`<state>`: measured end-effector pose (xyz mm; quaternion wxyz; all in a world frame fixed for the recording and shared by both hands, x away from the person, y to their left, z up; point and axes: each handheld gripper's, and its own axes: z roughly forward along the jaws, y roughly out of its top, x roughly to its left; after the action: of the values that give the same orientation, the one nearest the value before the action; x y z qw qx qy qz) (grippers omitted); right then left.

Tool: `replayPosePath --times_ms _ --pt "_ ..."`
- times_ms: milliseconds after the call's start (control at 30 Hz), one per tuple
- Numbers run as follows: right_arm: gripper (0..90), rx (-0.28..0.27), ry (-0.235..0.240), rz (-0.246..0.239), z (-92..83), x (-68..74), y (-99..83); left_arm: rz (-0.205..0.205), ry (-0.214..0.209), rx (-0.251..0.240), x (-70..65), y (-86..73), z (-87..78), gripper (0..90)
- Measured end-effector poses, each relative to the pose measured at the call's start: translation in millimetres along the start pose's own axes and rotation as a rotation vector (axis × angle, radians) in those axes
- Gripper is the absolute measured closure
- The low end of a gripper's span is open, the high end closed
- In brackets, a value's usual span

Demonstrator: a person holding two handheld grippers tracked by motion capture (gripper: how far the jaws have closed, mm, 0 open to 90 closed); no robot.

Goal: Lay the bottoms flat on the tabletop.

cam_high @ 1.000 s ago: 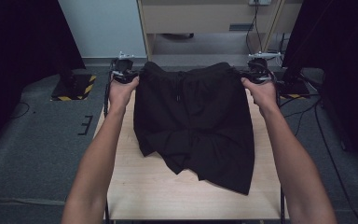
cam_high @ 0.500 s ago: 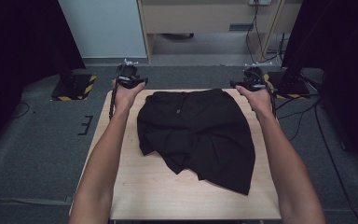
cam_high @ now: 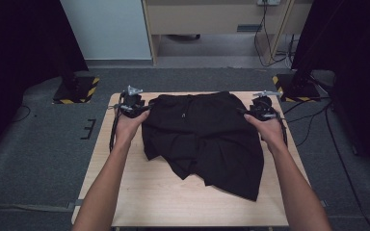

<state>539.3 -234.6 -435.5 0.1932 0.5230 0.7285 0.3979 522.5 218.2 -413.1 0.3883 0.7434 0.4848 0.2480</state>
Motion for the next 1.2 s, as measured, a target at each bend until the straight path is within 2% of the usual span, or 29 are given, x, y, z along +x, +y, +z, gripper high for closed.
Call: replayPosePath --times_ms 167,400,467,733,867,1000,1200 --pt "37.0 0.001 0.024 -0.021 -7.0 9.9 -17.7 0.001 -0.016 -0.02 -11.8 -16.2 -13.3 54.1" --pt "45.0 0.0 0.053 -0.047 -13.9 20.3 -39.3 -0.007 -0.043 -0.036 -23.2 -41.7 -21.5 54.4" --pt "48.5 0.002 0.062 -0.046 -16.4 22.2 -45.4 -0.006 -0.057 -0.033 -27.8 -50.0 -23.0 54.5" --pt "51.3 0.01 0.075 -0.039 -24.8 24.3 -72.6 -0.004 -0.106 -0.034 -46.2 -75.2 -31.2 53.4" --pt "50.3 0.016 0.075 -0.047 -28.2 23.3 -83.9 -0.011 -0.128 -0.045 -54.6 -85.0 -34.9 52.1" --pt "46.3 0.037 0.064 -0.058 -25.4 20.7 -96.7 0.014 -0.161 -0.038 -65.5 -97.7 -35.3 53.0" --pt "38.8 0.051 0.036 -0.077 -17.1 18.5 -118.1 0.03 -0.163 -0.022 -74.9 -114.0 -26.5 47.2"
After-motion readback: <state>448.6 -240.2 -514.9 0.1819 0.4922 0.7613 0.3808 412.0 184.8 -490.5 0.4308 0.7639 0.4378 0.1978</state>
